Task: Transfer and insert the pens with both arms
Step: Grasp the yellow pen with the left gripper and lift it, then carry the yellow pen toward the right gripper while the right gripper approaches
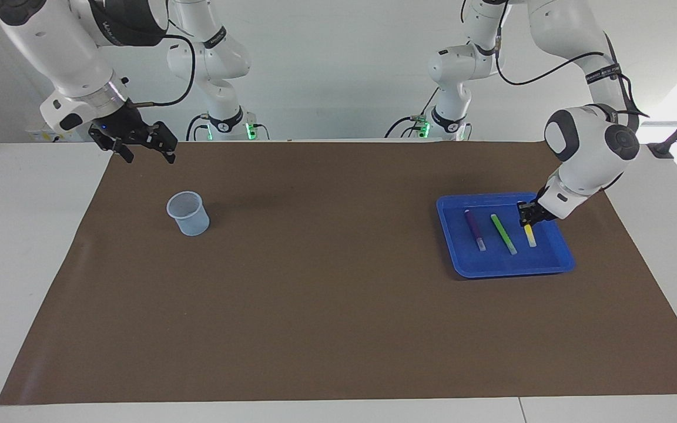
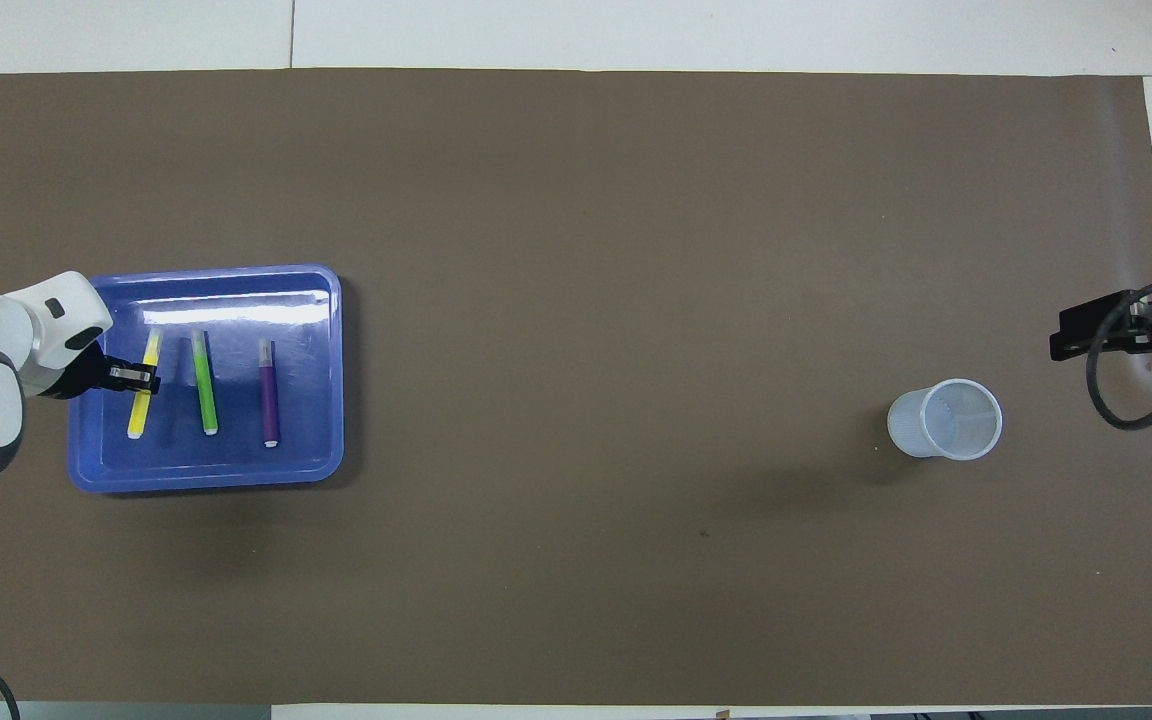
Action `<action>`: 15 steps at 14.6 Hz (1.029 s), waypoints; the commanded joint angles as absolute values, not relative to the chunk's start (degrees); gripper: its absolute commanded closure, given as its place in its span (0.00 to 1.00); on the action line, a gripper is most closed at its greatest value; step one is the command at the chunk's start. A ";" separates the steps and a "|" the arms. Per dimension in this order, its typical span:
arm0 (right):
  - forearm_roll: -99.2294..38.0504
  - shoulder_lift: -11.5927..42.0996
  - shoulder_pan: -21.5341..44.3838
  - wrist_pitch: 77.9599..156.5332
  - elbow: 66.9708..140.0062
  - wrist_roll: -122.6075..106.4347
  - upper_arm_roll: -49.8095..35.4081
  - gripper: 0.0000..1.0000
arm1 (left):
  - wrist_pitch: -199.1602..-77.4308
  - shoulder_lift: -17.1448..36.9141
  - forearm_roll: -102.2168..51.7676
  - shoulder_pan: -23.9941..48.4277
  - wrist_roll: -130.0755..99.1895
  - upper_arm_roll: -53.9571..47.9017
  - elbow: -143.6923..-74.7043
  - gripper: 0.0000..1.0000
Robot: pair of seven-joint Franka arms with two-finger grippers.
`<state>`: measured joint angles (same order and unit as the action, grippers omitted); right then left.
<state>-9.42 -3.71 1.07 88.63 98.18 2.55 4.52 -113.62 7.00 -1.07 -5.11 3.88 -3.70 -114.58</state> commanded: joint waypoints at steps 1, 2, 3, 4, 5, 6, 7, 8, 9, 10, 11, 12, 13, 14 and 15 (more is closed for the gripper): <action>-17.03 -3.96 0.70 88.07 98.09 1.75 4.48 0.00 | -104.97 8.00 -0.97 -2.38 -4.37 -3.78 -107.78 1.00; -19.31 -3.96 0.79 88.24 98.09 2.63 4.40 0.00 | -101.90 8.17 -1.66 -1.15 -7.44 -3.69 -105.58 1.00; -21.34 -4.13 0.88 88.76 98.26 3.68 4.05 0.00 | -99.86 8.09 -3.24 0.08 -10.86 -3.69 -103.99 1.00; -23.97 -4.39 0.88 89.12 99.31 4.74 3.61 0.00 | -98.28 7.74 -4.30 1.31 -14.81 -3.78 -103.19 1.00; -26.87 -5.26 0.88 89.64 100.97 5.88 3.60 0.00 | -96.87 7.30 -5.26 2.54 -19.12 -3.95 -102.57 1.00; -29.59 -5.97 0.88 91.48 102.73 6.93 3.60 0.00 | -95.72 6.60 -6.58 3.33 -23.95 -4.65 -101.87 1.00; -32.49 -6.59 0.88 94.19 104.48 7.29 3.60 0.00 | -94.23 6.16 -8.24 3.43 -31.56 -6.49 -101.34 1.00; -34.17 -6.68 0.88 95.52 104.76 7.38 3.34 0.00 | -93.61 5.54 -9.91 3.34 -39.56 -8.68 -100.73 1.00; -34.54 -6.68 0.88 96.32 104.68 7.99 2.56 0.00 | -93.60 4.93 -11.58 3.43 -46.60 -10.27 -100.72 1.00; -35.15 -6.68 0.88 96.68 104.68 9.74 1.85 0.00 | -93.78 4.23 -14.47 3.43 -52.24 -11.33 -100.90 1.00; -37.16 -6.68 0.88 97.03 104.68 12.80 1.67 0.00 | -93.87 3.44 -18.24 3.43 -56.99 -11.86 -101.07 1.00; -38.66 -6.68 0.97 97.90 104.85 15.09 1.41 0.00 | -94.22 2.99 -21.33 3.51 -61.74 -12.21 -101.34 1.00; -39.80 -6.85 1.23 98.52 105.38 16.16 0.54 0.00 | -94.65 2.81 -23.97 3.60 -68.31 -13.35 -101.51 1.00; -41.21 -7.03 2.01 99.05 105.73 16.35 0.35 0.00 | -95.96 2.81 -25.82 3.69 -73.51 -14.49 -101.60 1.00; -42.70 -7.12 2.80 100.36 106.17 17.13 0.35 0.00 | -97.80 2.73 -27.67 3.78 -77.57 -15.46 -102.12 1.00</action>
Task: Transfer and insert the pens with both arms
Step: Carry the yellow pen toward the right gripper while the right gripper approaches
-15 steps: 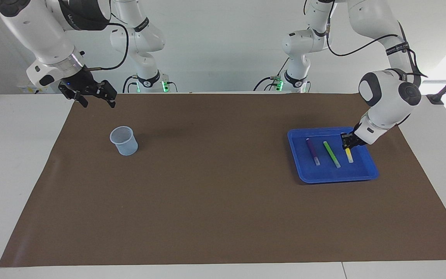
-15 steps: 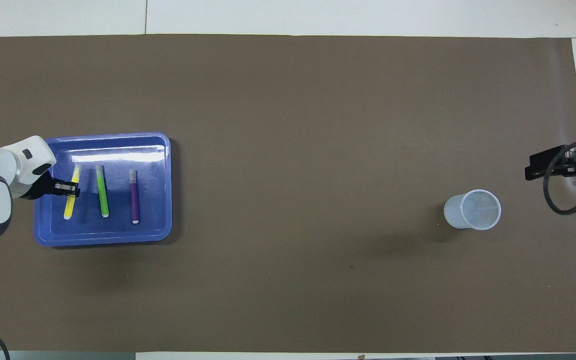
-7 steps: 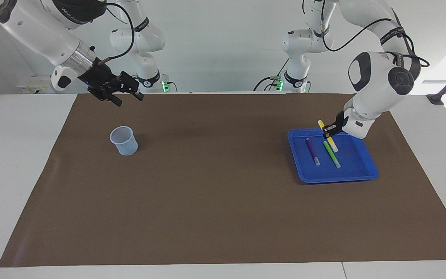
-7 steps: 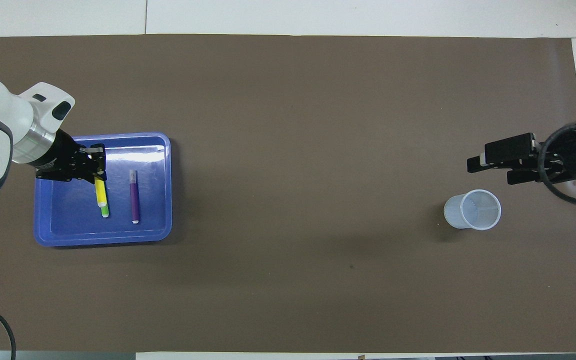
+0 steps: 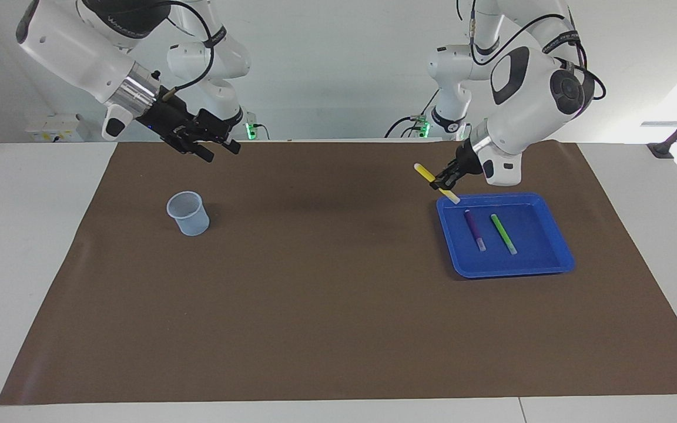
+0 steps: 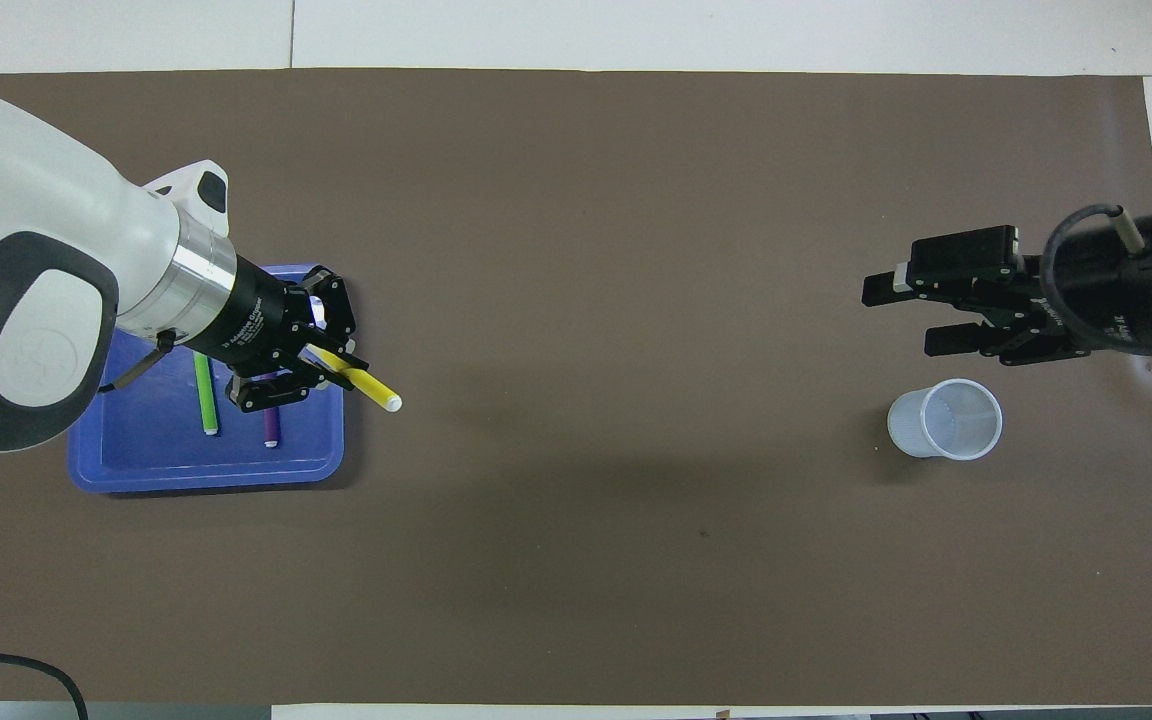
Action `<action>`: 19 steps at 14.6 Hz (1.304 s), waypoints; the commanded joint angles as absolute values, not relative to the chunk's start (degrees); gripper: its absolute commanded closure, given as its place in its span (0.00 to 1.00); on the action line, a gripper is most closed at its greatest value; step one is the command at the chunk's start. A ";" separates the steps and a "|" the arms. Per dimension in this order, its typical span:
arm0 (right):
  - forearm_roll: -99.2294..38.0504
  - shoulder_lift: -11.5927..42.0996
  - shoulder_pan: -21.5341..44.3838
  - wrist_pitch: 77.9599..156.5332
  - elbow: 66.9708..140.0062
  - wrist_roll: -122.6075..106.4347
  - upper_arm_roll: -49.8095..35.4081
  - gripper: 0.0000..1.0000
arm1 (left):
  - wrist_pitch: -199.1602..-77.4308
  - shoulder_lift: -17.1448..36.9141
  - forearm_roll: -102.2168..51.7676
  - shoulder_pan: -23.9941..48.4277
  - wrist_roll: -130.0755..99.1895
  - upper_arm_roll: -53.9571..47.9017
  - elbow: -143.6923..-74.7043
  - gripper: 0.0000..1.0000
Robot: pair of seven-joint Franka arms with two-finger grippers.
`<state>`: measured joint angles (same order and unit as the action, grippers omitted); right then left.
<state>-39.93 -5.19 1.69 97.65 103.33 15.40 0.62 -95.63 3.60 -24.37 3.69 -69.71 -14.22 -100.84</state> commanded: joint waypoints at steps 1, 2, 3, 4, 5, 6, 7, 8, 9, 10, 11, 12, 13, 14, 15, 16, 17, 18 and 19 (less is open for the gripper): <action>-43.85 -8.08 4.20 103.16 108.17 18.10 0.26 0.00 | -100.43 2.29 -30.56 3.78 -82.39 -16.95 -103.00 1.00; -45.34 -8.96 5.26 105.88 110.37 17.93 0.18 0.00 | -103.42 1.94 -32.85 3.87 -87.14 -17.66 -104.14 1.00; -46.22 -9.66 6.84 108.43 111.96 17.93 0.18 0.00 | -105.54 1.85 -34.52 4.30 -89.45 -18.54 -105.11 1.00; -46.23 -9.84 9.38 111.85 112.93 18.45 0.18 0.00 | -106.51 1.50 -36.63 4.92 -90.34 -18.98 -105.64 1.00; -46.23 -10.02 11.67 115.97 113.98 18.89 0.18 0.00 | -107.57 1.15 -39.17 5.70 -91.92 -19.07 -106.34 1.00; -46.23 -10.37 13.69 118.63 114.86 19.07 0.18 0.00 | -109.32 0.71 -40.85 6.50 -94.20 -19.16 -107.04 1.00; -46.23 -10.46 15.45 120.31 115.48 19.07 0.18 0.00 | -111.25 0.62 -41.65 7.81 -96.65 -19.16 -107.40 1.00; -46.23 -10.63 16.60 120.93 115.75 19.07 0.18 0.00 | -113.18 0.62 -41.83 9.39 -99.12 -19.16 -107.66 1.00; -46.23 -10.55 17.39 121.29 115.75 19.07 0.18 0.00 | -115.29 0.62 -42.44 10.54 -101.40 -19.16 -108.10 1.00; -46.23 -10.37 17.92 122.25 115.84 19.25 0.09 0.00 | -117.14 0.62 -43.50 11.42 -102.56 -19.16 -108.63 1.00; -46.23 -10.37 18.80 123.39 115.93 20.21 0.09 0.00 | -118.64 0.18 -44.98 11.95 -102.66 -19.16 -109.59 1.00; -46.23 -10.37 19.42 123.66 115.84 21.52 0.09 0.00 | -120.13 -0.26 -47.35 12.04 -102.66 -19.16 -110.64 1.00; -46.23 -10.37 20.55 124.10 115.93 22.06 0.09 0.01 | -121.02 -0.61 -48.42 12.13 -102.48 -19.25 -111.35 1.00; -46.23 -10.37 21.44 125.15 115.84 22.50 0.09 0.03 | -121.81 -0.79 -49.12 12.48 -102.31 -19.60 -111.97 1.00; -46.23 -10.28 21.62 126.90 115.93 23.28 0.09 0.05 | -122.51 -0.79 -50.61 13.18 -102.30 -19.60 -112.23 1.00; -46.23 -10.28 22.23 127.35 116.28 23.46 0.09 0.05 | -123.04 -0.88 -51.49 13.27 -102.30 -19.69 -112.41 1.00; -46.23 -10.37 22.41 127.35 116.98 23.03 0.09 0.05 | -123.39 -0.97 -52.46 13.18 -102.30 -19.69 -112.59 1.00; -46.23 -10.46 22.41 127.27 117.59 22.94 0.09 0.05 | -123.83 -1.31 -54.30 13.18 -101.96 -19.69 -113.02 1.00; -46.23 -10.63 22.50 127.09 117.86 22.94 0.09 0.05 | -124.19 -1.41 -55.62 13.27 -101.69 -19.60 -113.03 1.00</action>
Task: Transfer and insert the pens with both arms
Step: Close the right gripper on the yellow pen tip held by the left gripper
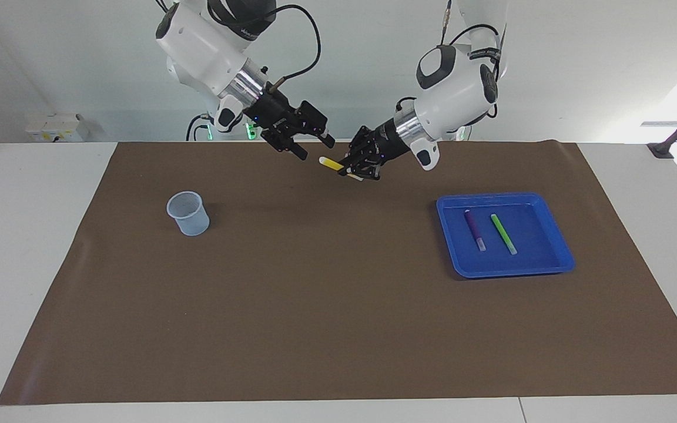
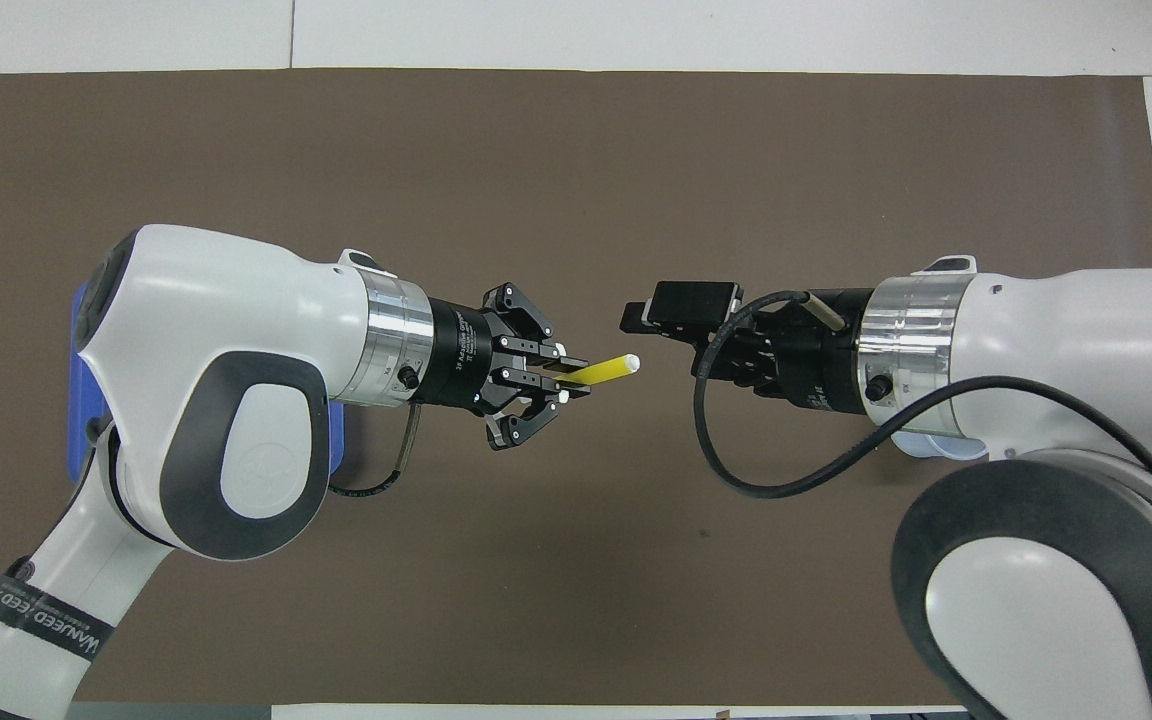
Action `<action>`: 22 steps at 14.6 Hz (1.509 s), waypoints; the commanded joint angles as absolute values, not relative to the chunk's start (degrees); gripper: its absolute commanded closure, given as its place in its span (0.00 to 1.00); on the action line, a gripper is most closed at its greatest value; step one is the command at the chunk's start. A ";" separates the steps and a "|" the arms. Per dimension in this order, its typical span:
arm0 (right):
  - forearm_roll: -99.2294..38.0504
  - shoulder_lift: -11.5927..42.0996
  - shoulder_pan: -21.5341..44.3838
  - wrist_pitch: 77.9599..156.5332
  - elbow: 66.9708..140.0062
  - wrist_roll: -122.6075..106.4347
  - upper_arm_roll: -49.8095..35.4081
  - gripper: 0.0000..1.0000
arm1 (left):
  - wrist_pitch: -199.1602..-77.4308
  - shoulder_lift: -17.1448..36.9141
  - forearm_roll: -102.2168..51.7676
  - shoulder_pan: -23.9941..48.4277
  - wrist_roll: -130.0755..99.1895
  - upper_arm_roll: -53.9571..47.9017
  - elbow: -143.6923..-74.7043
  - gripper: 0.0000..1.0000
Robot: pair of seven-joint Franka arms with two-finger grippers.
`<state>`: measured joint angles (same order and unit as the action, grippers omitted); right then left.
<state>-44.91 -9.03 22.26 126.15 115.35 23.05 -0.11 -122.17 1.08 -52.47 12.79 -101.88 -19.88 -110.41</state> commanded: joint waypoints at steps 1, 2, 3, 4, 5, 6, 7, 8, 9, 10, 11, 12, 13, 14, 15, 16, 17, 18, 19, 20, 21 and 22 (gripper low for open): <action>-46.14 -10.63 22.50 126.92 117.95 22.94 0.09 0.05 | -124.28 -1.41 -55.81 13.18 -101.78 -19.60 -113.11 1.00; -46.06 -10.63 22.50 127.00 118.04 22.94 0.09 0.10 | -124.28 -1.49 -55.81 13.18 -101.78 -19.60 -113.20 1.00; -46.05 -10.72 22.50 127.00 118.21 23.03 0.09 0.18 | -124.28 -1.49 -55.81 13.18 -101.78 -19.60 -113.12 1.00; -45.97 -10.64 22.50 127.00 118.21 23.11 0.09 0.21 | -124.45 -1.58 -55.81 13.18 -101.69 -19.60 -113.12 1.00; -45.97 -10.55 22.50 127.18 118.21 23.20 0.00 0.21 | -124.54 -1.50 -55.81 13.18 -101.69 -19.60 -113.12 1.00; -45.97 -10.37 22.59 127.35 118.21 23.29 0.00 0.21 | -124.63 -1.58 -55.81 13.18 -101.69 -19.60 -113.12 1.00; -45.88 -10.37 22.59 127.35 118.21 23.29 0.00 0.21 | -124.54 -1.67 -55.81 13.18 -101.69 -19.60 -113.12 1.00; -45.88 -10.37 22.50 127.09 118.21 23.29 0.00 0.21 | -124.54 -1.67 -55.81 13.18 -101.69 -19.60 -113.20 1.00; -45.88 -10.37 22.50 127.09 118.21 23.29 0.00 0.21 | -124.63 -1.67 -55.81 13.18 -101.69 -19.60 -113.20 1.00; -45.88 -10.37 22.59 127.52 118.21 23.38 0.00 0.22 | -124.63 -1.67 -55.81 13.18 -101.78 -19.60 -113.20 1.00; -45.88 -10.20 22.59 127.79 118.21 23.47 0.00 0.23 | -124.63 -1.67 -55.81 13.18 -101.69 -19.60 -113.20 1.00; -45.79 -10.02 22.59 127.88 118.04 23.47 0.00 0.23 | -124.80 -1.67 -55.81 13.27 -101.78 -19.60 -113.20 1.00; -45.79 -10.02 22.59 127.88 118.04 23.47 0.00 0.24 | -124.89 -1.67 -55.81 13.27 -101.69 -19.60 -113.20 1.00; -45.79 -10.02 22.59 127.97 118.04 23.47 0.00 0.33 | -124.89 -1.67 -55.81 13.27 -101.78 -19.60 -113.20 1.00; -45.79 -10.02 22.59 127.97 117.95 23.55 0.00 0.39 | -124.89 -1.67 -55.81 13.27 -101.78 -19.60 -113.20 1.00; -45.79 -10.02 22.59 127.97 117.95 23.55 -0.17 0.41 | -124.98 -1.67 -55.90 13.27 -101.69 -19.60 -113.20 1.00; -45.79 -10.02 22.59 127.97 117.95 23.55 -0.35 0.46 | -125.07 -1.67 -55.90 13.27 -101.78 -19.60 -113.20 1.00; -45.79 -10.02 22.59 128.14 117.95 23.73 -0.35 0.48 | -125.07 -1.67 -55.90 13.27 -101.69 -19.60 -113.20 1.00; -45.70 -9.93 22.59 129.10 117.95 23.73 -0.53 0.48 | -125.59 -1.67 -55.90 13.27 -101.78 -19.60 -113.20 1.00; -45.79 -9.84 22.59 129.63 117.95 23.82 -0.96 0.48 | -125.86 -1.67 -55.90 13.27 -101.78 -19.69 -113.20 1.00; -45.79 -9.67 22.59 129.81 117.95 23.82 -1.14 0.48 | -125.95 -1.67 -55.90 13.27 -101.78 -19.69 -113.20 1.00; -45.79 -9.67 22.59 129.81 117.95 23.99 -1.14 0.48 | -125.95 -1.67 -55.90 13.27 -101.78 -19.69 -113.20 1.00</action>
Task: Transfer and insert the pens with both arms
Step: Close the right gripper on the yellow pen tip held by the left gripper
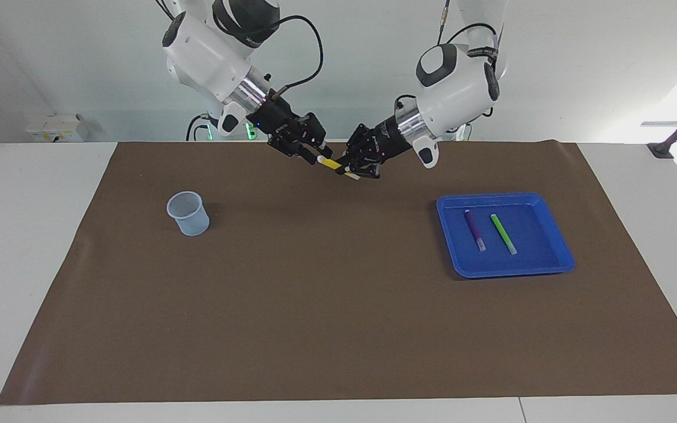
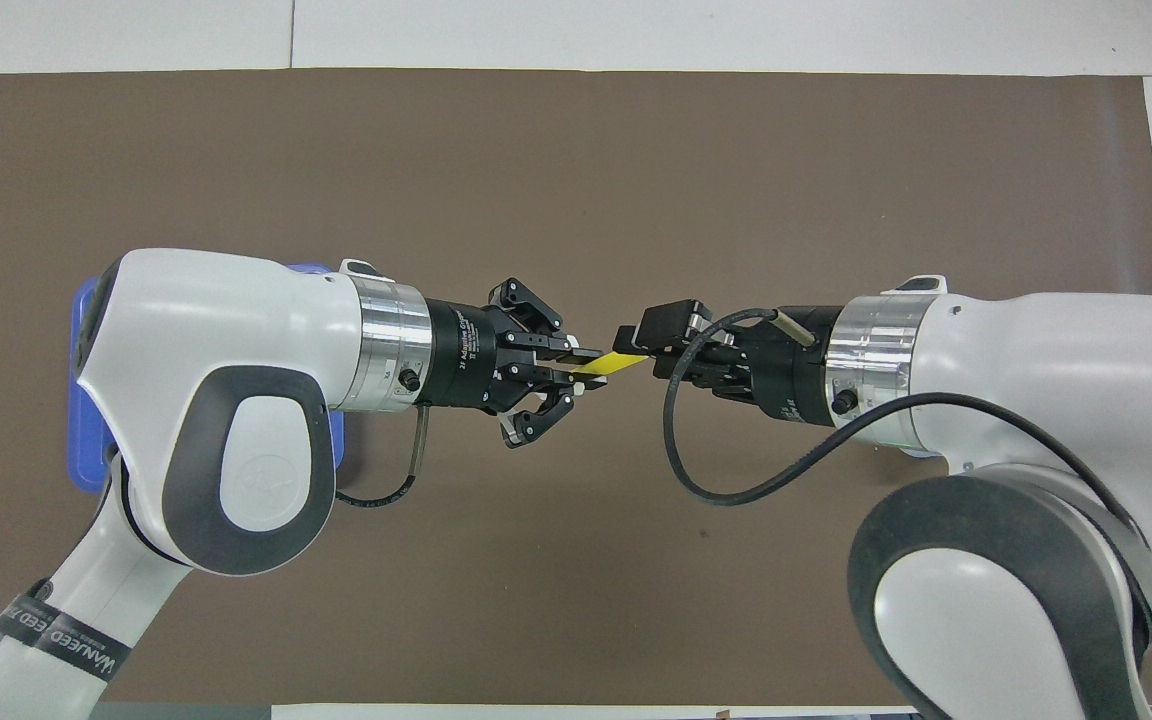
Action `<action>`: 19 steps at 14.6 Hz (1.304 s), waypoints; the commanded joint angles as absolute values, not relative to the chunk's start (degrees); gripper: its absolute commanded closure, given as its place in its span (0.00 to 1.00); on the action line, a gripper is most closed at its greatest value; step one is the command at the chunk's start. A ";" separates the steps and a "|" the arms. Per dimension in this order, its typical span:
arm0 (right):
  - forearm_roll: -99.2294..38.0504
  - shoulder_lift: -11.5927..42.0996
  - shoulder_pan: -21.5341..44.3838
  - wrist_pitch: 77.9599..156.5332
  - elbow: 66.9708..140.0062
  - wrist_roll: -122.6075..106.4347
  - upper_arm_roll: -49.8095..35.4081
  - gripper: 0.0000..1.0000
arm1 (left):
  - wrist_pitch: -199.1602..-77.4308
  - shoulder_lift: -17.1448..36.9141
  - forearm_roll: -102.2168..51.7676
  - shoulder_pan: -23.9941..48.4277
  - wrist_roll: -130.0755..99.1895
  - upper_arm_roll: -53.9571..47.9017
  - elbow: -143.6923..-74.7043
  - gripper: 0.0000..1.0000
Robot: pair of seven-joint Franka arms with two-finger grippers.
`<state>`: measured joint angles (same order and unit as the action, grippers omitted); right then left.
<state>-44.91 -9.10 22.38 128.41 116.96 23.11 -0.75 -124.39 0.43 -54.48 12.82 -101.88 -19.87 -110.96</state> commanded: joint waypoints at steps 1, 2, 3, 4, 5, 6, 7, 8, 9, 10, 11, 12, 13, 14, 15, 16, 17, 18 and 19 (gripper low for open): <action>-45.70 -9.67 22.59 129.81 117.95 24.08 -1.14 0.50 | -125.95 -1.67 -55.90 13.27 -101.78 -19.69 -113.20 1.00; -45.70 -9.75 22.59 129.81 117.95 24.08 -1.23 0.54 | -125.95 -1.67 -55.90 13.27 -101.78 -19.69 -113.20 1.00; -45.70 -9.76 22.59 129.81 117.95 24.17 -1.23 0.60 | -125.95 -1.67 -55.90 13.27 -101.78 -19.69 -113.20 1.00; -45.70 -9.76 22.59 129.81 117.95 24.08 -1.23 0.72 | -125.95 -1.67 -55.90 13.27 -101.78 -19.69 -113.20 1.00; -45.70 -9.67 22.50 129.73 117.95 24.00 -1.23 0.87 | -125.95 -1.67 -55.90 13.27 -101.78 -19.69 -113.20 1.00; -45.79 -9.67 22.41 129.64 117.86 23.99 -1.23 1.00 | -125.95 -1.67 -55.90 13.27 -101.78 -19.69 -113.20 1.00; -45.79 -9.67 22.33 129.46 117.86 23.99 -1.14 1.00 | -125.95 -1.67 -55.90 13.27 -101.78 -19.69 -113.20 1.00; -45.79 -9.58 22.32 129.46 117.86 24.08 -1.14 1.00 | -125.95 -1.67 -55.90 13.27 -101.78 -19.69 -113.20 1.00; -45.70 -9.58 22.41 129.55 117.77 24.17 -1.14 1.00 | -125.95 -1.58 -55.90 13.27 -101.78 -19.69 -113.20 1.00; -45.70 -9.58 22.33 129.46 117.69 24.17 -1.14 1.00 | -125.95 -1.67 -55.90 13.27 -101.78 -19.69 -113.20 1.00; -45.44 -9.49 22.06 128.94 117.42 24.00 -1.14 1.00 | -125.95 -1.67 -55.90 13.27 -101.78 -19.69 -113.20 1.00; -45.35 -9.41 21.71 128.59 117.25 23.82 -1.14 1.00 | -126.03 -1.67 -55.90 13.27 -101.86 -19.69 -113.20 1.00; -45.09 -9.32 21.53 128.24 117.16 23.56 -0.97 1.00 | -126.12 -1.67 -55.90 13.27 -102.13 -19.69 -113.12 1.00; -43.96 -9.32 21.01 127.71 116.81 23.47 -0.88 1.00 | -126.21 -1.67 -55.72 13.27 -102.04 -19.95 -112.59 0.02; -42.03 -9.40 20.14 126.23 116.11 23.47 -0.97 1.00 | -126.47 -2.02 -55.72 13.27 -101.95 -20.47 -112.76 0.02; -39.31 -9.40 19.69 123.34 114.45 23.38 -0.88 1.00 | -126.74 -2.89 -55.72 13.27 -102.13 -20.48 -113.02 0.00; -35.89 -9.32 19.08 120.35 113.13 22.86 -0.79 1.00 | -126.65 -3.16 -55.64 13.27 -102.13 -20.57 -113.11 0.00; -31.86 -9.23 17.59 117.02 111.38 21.29 -0.88 1.00 | -126.65 -3.34 -55.63 13.27 -102.13 -20.57 -113.12 0.00; -28.60 -8.97 15.75 113.33 109.79 18.66 -0.88 1.00 | -126.56 -3.43 -55.55 13.27 -101.78 -20.48 -113.12 0.00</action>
<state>-33.89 -9.18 19.09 119.75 113.35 22.37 -0.62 -125.30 -1.21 -54.53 13.12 -101.88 -20.43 -111.07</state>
